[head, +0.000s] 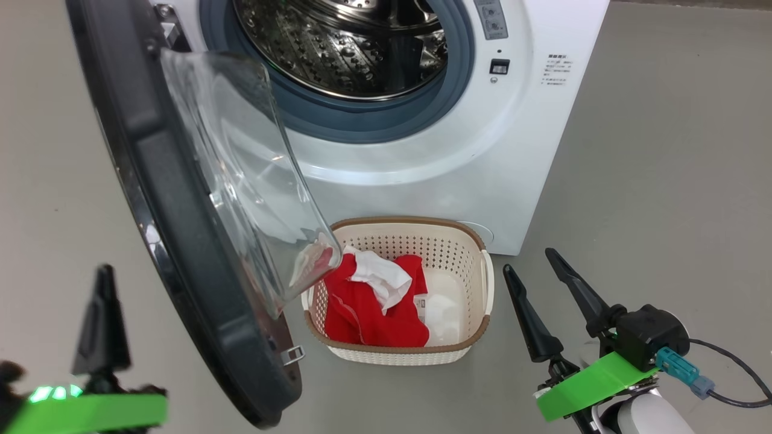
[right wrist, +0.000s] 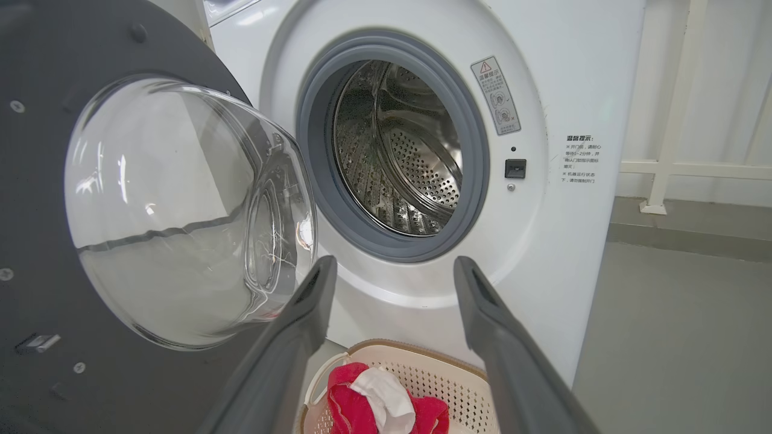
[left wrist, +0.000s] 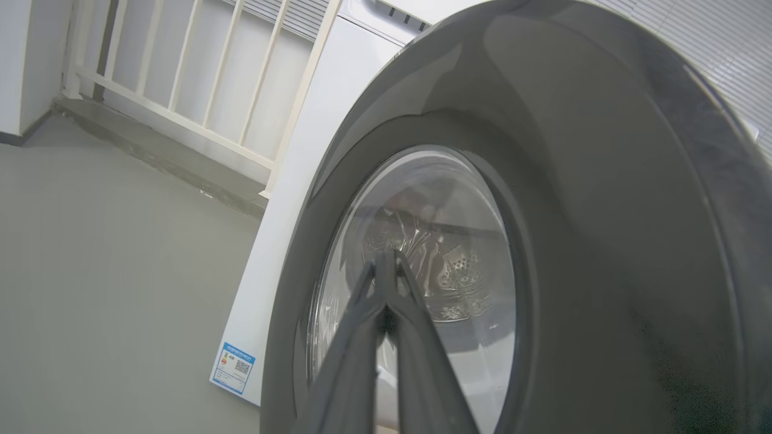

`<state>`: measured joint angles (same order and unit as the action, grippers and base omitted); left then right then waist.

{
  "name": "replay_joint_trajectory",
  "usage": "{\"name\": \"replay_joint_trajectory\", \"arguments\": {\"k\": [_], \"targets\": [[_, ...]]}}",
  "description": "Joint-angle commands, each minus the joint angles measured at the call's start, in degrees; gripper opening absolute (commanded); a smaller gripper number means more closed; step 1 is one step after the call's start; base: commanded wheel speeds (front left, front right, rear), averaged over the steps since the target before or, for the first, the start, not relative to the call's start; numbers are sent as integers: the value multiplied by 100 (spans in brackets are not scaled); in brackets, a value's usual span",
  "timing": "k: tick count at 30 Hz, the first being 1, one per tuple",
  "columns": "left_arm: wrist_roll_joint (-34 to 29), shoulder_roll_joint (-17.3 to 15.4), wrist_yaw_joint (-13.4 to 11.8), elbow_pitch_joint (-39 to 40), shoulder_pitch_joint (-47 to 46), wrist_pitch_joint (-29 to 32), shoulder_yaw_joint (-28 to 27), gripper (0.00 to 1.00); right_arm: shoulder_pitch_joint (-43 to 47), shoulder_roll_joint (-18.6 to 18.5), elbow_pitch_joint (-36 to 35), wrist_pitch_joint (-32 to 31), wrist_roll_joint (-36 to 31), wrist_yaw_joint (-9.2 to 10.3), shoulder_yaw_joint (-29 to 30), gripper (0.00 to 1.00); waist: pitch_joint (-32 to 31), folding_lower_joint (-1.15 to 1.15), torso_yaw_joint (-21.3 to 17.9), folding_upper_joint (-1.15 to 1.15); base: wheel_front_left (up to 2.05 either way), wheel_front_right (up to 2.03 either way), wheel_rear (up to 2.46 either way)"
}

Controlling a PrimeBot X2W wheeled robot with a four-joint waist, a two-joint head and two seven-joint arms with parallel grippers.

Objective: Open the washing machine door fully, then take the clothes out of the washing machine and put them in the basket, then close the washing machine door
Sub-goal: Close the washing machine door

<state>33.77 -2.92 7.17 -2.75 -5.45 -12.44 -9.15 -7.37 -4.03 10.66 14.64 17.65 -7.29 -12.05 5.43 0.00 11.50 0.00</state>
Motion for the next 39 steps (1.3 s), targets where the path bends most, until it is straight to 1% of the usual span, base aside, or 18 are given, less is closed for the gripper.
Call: {"name": "replay_joint_trajectory", "arguments": {"k": [1, 5, 7, 8, 10, 14, 16, 19, 20, 21, 24, 27, 39], "targets": [[349, -176, 30, 223, -264, 114, -271, 0, -224, -12, -120, 36, 45, -20, -137, 100, 9, 0, -22, 0, 0, 0, 0], [1795, -148, 29, 442, -488, 843, -608, 0, -236, -6, -97, 36, 85, -20, -133, 100, 33, 0, -64, 0, 0, 0, 0], [2543, -116, -53, 623, -577, 1260, -751, 0, -234, -3, -91, 36, 98, -20, -128, 100, 42, 0, -84, 0, 0, 0, 0], [2909, -99, -132, 730, -610, 1457, -812, 0, -235, -1, -89, 36, 103, -20, -129, 100, 48, 0, -93, 0, 0, 0, 0], [3627, -68, -388, 942, -651, 1855, -913, 0, -242, 2, -88, 36, 112, -20, -121, 100, 66, 0, -107, 0, 0, 0, 0], [4912, -30, -1072, 1301, -693, 2510, -1098, 0, -266, 8, -92, 36, 125, -20, -109, 100, 105, 0, -127, 0, 0, 0, 0], [5330, -23, -1347, 1480, -686, 2739, -1143, 0, -274, 11, -96, 36, 132, -20, -108, 100, 126, 0, -136, 0, 0, 0, 0], [5904, -16, -1650, 1745, -646, 3114, -1135, 0, -283, 17, -98, 36, 145, -20, -98, 100, 149, 0, -144, 0, 0, 0, 0], [6006, -16, -1727, 1822, -617, 3190, -1142, 0, -285, 19, -96, 36, 148, -20, -99, 100, 157, 0, -150, 0, 0, 0, 0], [6006, -16, -1727, 1822, -617, 3190, -1142, 0, -285, 19, -96, 36, 148, -20, -99, 100, 157, 0, -150, 0, 0, 0, 0], [6102, -36, -1889, 2004, -529, 3328, -1127, 0, -305, 25, -86, 36, 167, -20, -103, 100, 182, 0, -173, 0, 0, 0, 0], [6146, -35, -1976, 2146, -455, 3414, -1040, 0, -321, 32, -69, 36, 187, -20, -104, 100, 193, 0, -203, 0, 0, 0, 0], [6387, -6, -2008, 2507, -271, 3306, -665, 0, -316, 57, -51, 36, 253, -20, -100, 100, 203, 0, -473, 0, 0, 0, 0]]}}
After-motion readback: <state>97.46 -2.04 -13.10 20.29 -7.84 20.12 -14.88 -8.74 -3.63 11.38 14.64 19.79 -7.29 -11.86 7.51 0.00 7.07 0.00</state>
